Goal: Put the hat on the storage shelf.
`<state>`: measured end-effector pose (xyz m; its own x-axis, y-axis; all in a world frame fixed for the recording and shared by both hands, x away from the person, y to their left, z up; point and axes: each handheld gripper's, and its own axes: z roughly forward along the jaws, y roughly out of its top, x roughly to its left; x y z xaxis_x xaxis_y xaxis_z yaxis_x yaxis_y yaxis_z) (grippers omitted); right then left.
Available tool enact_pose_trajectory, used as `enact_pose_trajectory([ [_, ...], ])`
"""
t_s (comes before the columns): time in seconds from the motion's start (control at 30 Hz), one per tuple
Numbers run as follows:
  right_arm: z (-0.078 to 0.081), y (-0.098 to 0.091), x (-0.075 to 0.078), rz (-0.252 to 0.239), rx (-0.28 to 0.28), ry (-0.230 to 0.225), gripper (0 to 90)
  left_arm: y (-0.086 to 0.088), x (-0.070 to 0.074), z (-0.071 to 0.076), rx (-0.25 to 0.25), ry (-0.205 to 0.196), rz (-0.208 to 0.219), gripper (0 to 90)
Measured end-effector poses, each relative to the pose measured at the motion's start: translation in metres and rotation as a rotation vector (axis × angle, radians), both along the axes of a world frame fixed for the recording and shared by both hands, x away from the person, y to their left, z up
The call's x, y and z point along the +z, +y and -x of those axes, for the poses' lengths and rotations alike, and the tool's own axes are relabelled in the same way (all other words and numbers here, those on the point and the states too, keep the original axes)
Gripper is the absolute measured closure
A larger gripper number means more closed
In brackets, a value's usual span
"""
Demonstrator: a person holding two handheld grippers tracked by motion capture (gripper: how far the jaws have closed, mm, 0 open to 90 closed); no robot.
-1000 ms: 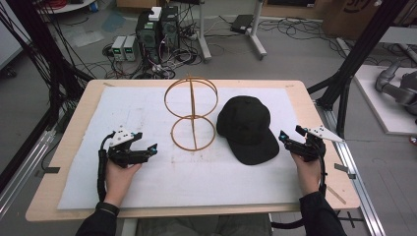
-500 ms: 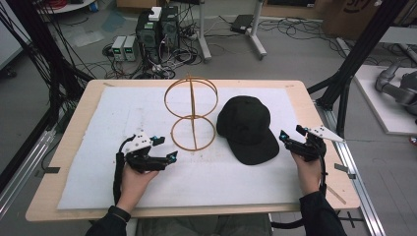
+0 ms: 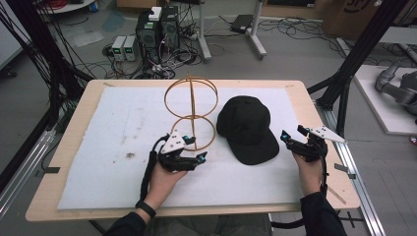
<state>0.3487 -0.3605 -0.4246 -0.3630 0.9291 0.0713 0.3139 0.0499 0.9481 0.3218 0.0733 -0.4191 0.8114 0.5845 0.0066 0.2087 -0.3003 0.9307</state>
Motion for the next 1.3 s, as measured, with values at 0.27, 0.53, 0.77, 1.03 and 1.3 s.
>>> enact_pose_trajectory([
  [0.27,0.002,-0.005,0.000,0.004,-0.002,-0.007,26.9,-0.037,-0.004,-0.019,0.022,0.058,0.049,30.0],
  [0.53,0.001,-0.006,0.000,0.000,-0.001,-0.007,27.0,-0.069,0.006,-0.034,0.032,0.062,0.046,33.0],
  [0.77,0.001,-0.006,0.001,-0.003,0.004,-0.011,27.1,-0.088,0.004,-0.050,0.078,0.060,0.058,38.9],
  [1.03,0.000,-0.006,0.000,-0.004,0.004,-0.011,27.2,-0.106,-0.001,-0.065,0.134,0.047,0.060,39.3],
  [1.3,0.001,-0.006,0.000,0.005,0.011,-0.004,27.3,-0.112,-0.010,-0.074,0.117,0.087,0.055,49.9],
])
